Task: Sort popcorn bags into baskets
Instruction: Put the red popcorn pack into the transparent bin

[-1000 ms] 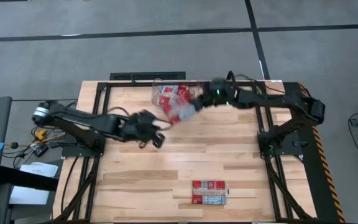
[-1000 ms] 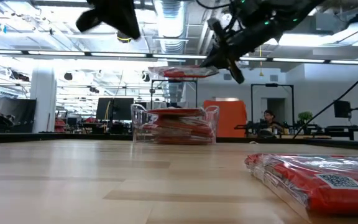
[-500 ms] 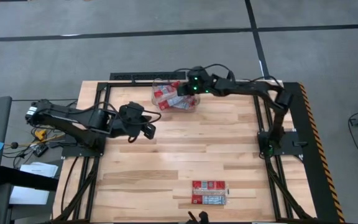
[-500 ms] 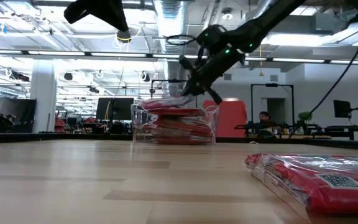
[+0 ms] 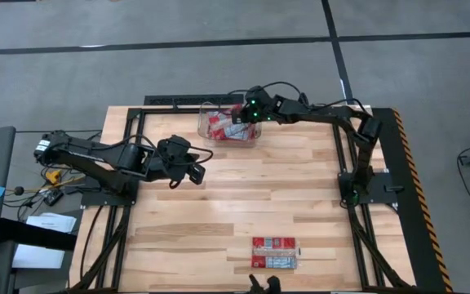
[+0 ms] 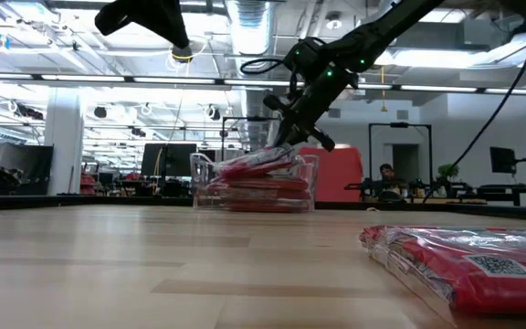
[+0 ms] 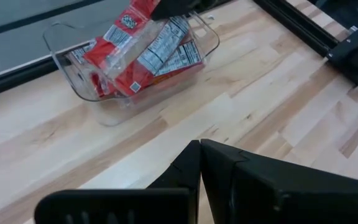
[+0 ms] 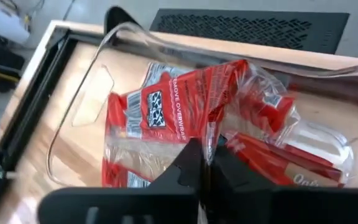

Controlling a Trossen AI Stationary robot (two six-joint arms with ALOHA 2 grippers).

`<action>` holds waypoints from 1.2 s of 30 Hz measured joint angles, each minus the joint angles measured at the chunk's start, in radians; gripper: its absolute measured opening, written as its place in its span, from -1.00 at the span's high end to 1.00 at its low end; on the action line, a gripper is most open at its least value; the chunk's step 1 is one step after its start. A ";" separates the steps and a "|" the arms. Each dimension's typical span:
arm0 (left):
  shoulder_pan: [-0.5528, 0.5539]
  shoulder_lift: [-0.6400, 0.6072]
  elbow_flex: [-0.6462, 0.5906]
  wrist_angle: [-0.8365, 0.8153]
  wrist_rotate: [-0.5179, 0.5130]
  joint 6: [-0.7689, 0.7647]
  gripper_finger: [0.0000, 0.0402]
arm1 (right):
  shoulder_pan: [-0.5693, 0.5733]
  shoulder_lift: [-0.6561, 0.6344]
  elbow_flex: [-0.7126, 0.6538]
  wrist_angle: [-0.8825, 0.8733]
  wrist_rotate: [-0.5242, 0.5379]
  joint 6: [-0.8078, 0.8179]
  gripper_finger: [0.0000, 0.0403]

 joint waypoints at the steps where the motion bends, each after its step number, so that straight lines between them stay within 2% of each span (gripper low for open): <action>1: 0.000 0.000 0.000 0.000 0.000 0.000 1.00 | 0.003 0.000 0.000 -0.007 0.000 -0.011 0.82; 9: 0.000 0.000 0.000 0.000 0.007 0.000 1.00 | 0.010 -0.003 0.000 -0.088 -0.021 -0.055 0.32; 14: 0.000 0.000 0.000 0.000 0.062 0.019 1.00 | -0.004 -0.075 0.000 -0.183 -0.059 -0.132 0.03; 18: -0.001 0.000 0.000 0.003 0.084 0.050 1.00 | -0.005 -0.173 0.000 -0.302 -0.043 -0.234 -0.08; 24: -0.005 0.029 0.001 0.043 0.092 0.092 1.00 | 0.048 -0.318 0.000 -0.523 -0.028 -0.348 -0.07; 28: -0.024 0.131 0.001 0.134 0.152 0.192 1.00 | 0.163 -0.433 -0.001 -0.754 -0.029 -0.389 -0.01; 31: -0.031 0.243 0.001 0.278 0.237 0.273 1.00 | 0.297 -0.516 -0.035 -0.869 -0.022 -0.313 0.03; 36: -0.037 0.447 0.001 0.626 0.541 0.391 1.00 | 0.599 -0.654 -0.166 -0.915 0.112 0.010 0.09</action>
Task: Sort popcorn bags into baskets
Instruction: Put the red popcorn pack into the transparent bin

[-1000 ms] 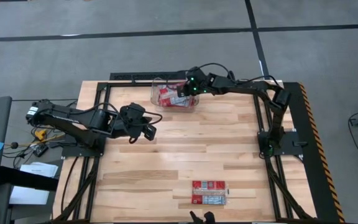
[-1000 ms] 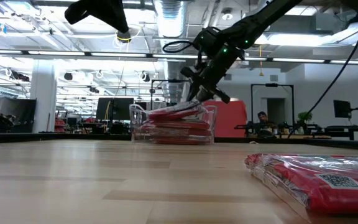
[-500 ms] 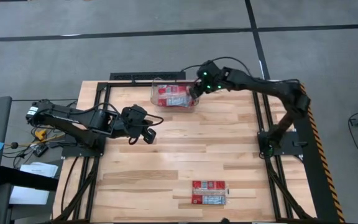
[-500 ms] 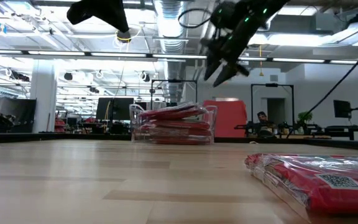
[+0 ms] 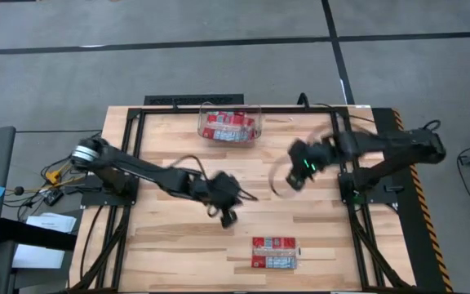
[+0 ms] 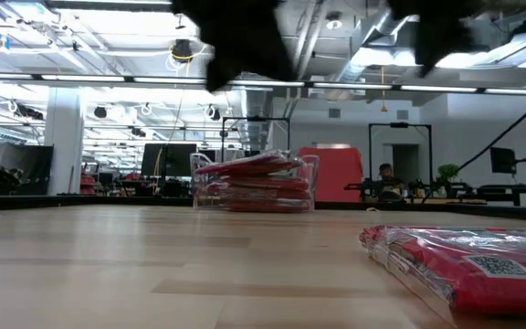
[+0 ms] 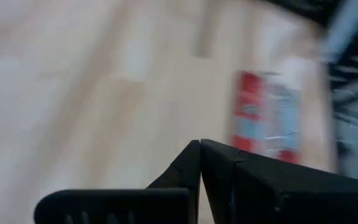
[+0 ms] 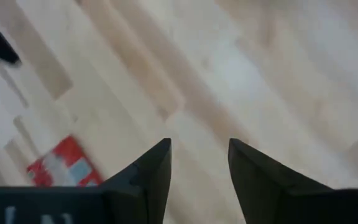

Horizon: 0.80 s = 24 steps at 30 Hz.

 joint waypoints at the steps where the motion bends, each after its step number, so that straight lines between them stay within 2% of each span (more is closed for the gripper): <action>1: -0.002 0.043 0.000 0.079 0.048 0.004 1.00 | 0.069 -0.025 -0.035 0.002 0.029 0.087 0.10; 6: -0.006 0.244 -0.001 0.371 0.245 -0.044 1.00 | 0.406 -0.073 -0.200 0.028 0.149 0.527 0.14; 9: -0.009 0.333 0.008 0.533 0.315 -0.046 1.00 | 0.569 -0.067 -0.280 0.074 0.211 0.741 0.16; 14: -0.052 0.406 0.079 0.543 0.376 0.024 1.00 | 0.746 -0.013 -0.372 0.191 0.255 1.013 0.21; 18: -0.086 0.407 0.138 0.402 0.314 0.142 1.00 | 0.820 0.069 -0.389 0.230 0.291 1.141 0.25; 21: -0.106 0.410 0.175 0.271 0.206 0.276 1.00 | 0.851 0.131 -0.386 0.281 0.309 1.197 0.28; 24: -0.124 0.418 0.190 0.205 0.098 0.337 1.00 | 0.868 0.187 -0.388 0.354 0.305 1.207 0.30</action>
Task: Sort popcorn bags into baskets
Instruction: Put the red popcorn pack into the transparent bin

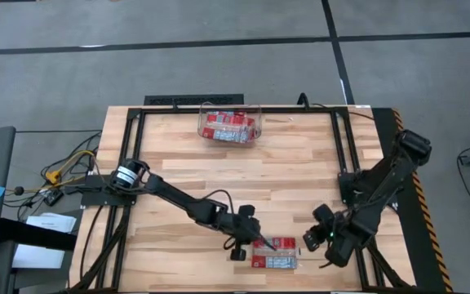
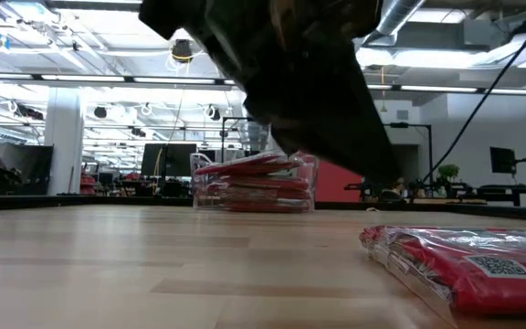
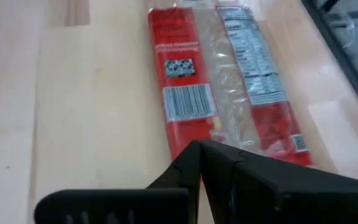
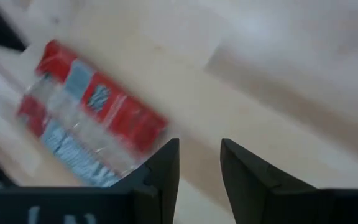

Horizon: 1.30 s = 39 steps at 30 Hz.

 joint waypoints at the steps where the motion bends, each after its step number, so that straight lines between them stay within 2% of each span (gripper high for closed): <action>1: -0.004 0.001 -0.002 0.001 -0.022 0.010 1.00 | 0.000 0.017 0.000 0.030 0.000 0.000 0.31; 9: -0.014 0.001 -0.009 0.028 -0.045 0.050 1.00 | -0.009 0.084 0.002 0.188 0.005 -0.001 0.33; 19: -0.031 0.094 0.018 0.075 -0.067 0.068 1.00 | -0.023 0.088 0.002 0.190 0.014 -0.004 0.33; 24: -0.010 0.114 0.018 -0.013 -0.117 0.046 1.00 | -0.038 0.087 0.002 0.202 0.043 -0.020 0.35; 27: 0.032 0.108 0.004 -0.066 -0.127 -0.006 1.00 | -0.049 0.087 0.002 0.242 0.055 -0.094 0.34; 31: 0.062 0.109 -0.018 -0.067 -0.107 -0.023 1.00 | -0.088 0.087 0.002 0.279 0.052 -0.242 0.18; 39: 0.067 0.112 -0.023 -0.068 -0.106 -0.023 1.00 | -0.196 0.087 0.002 0.202 -0.045 -0.298 -0.46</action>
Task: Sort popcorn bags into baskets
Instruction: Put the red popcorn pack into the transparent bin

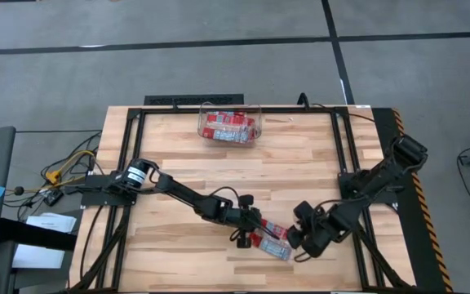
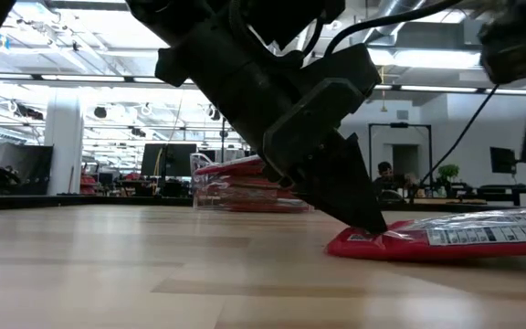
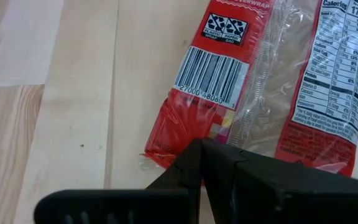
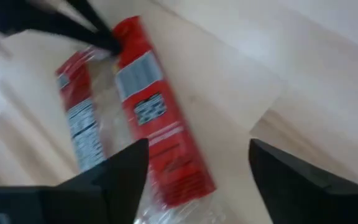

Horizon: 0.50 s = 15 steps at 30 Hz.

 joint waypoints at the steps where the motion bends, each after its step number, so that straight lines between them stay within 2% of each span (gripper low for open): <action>1: 0.000 0.000 0.000 0.000 0.000 -0.001 1.00 | -0.011 0.000 0.000 -0.009 -0.007 0.002 -0.52; 6: 0.000 0.000 -0.002 0.000 -0.003 -0.008 1.00 | -0.064 0.012 0.000 -0.010 -0.079 -0.045 -0.68; 9: 0.000 0.000 -0.002 0.000 -0.005 -0.009 1.00 | -0.082 0.051 -0.001 0.017 -0.164 -0.100 -0.68; 15: 0.000 0.000 -0.003 0.000 -0.013 -0.025 1.00 | -0.112 0.138 0.001 0.208 -0.323 -0.228 -0.64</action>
